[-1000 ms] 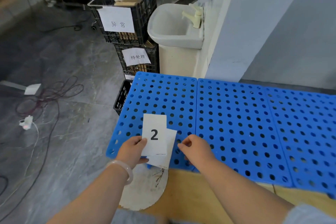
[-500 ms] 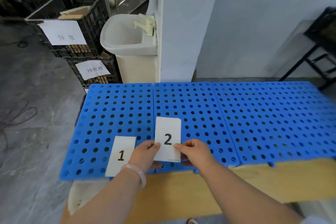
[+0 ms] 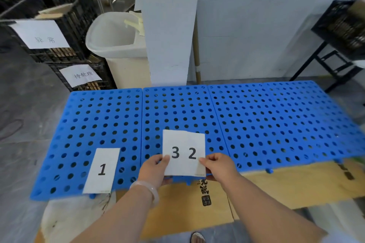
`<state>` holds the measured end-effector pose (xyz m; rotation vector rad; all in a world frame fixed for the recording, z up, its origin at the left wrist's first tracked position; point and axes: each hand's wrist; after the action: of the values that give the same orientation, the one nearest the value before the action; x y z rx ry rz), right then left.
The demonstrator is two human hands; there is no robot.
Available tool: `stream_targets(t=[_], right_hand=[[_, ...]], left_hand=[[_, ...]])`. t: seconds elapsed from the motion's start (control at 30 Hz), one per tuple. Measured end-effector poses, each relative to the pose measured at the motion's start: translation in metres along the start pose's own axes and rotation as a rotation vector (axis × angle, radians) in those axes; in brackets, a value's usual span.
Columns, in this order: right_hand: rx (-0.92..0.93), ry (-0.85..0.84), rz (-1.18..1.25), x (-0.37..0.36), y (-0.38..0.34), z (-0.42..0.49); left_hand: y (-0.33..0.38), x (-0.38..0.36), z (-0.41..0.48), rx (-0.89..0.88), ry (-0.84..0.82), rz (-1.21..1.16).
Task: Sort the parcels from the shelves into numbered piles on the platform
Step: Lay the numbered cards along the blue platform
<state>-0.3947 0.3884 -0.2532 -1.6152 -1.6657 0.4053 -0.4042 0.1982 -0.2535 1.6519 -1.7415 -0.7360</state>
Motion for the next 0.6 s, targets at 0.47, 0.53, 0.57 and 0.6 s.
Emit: stream_targets(t=[0.47, 0.53, 0.57, 0.6], right_hand=[[0.042, -0.017, -0.492, 0.02, 0.024, 0.027], [0.066, -0.023, -0.527, 0.025, 0.025, 0.028], [0.08, -0.022, -0.551, 0.028, 0.025, 0.029], [0.092, -0.022, -0.569, 0.031, 0.025, 0.03]], left_hand=[[-0.02, -0.012, 0.002, 0.023, 0.145, 0.032], [-0.018, -0.018, 0.0, 0.023, 0.14, 0.029], [-0.017, -0.021, 0.0, 0.02, 0.137, 0.029], [-0.015, -0.025, 0.0, 0.016, 0.136, 0.032]])
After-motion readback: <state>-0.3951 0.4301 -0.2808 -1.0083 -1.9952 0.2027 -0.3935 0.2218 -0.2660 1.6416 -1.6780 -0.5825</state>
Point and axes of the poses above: each hand's wrist, its own z-axis towards the middle knuckle, its own x-axis out of the back of the hand, y = z × x, and after that the axes turned 2 degrees about -y, right-handed
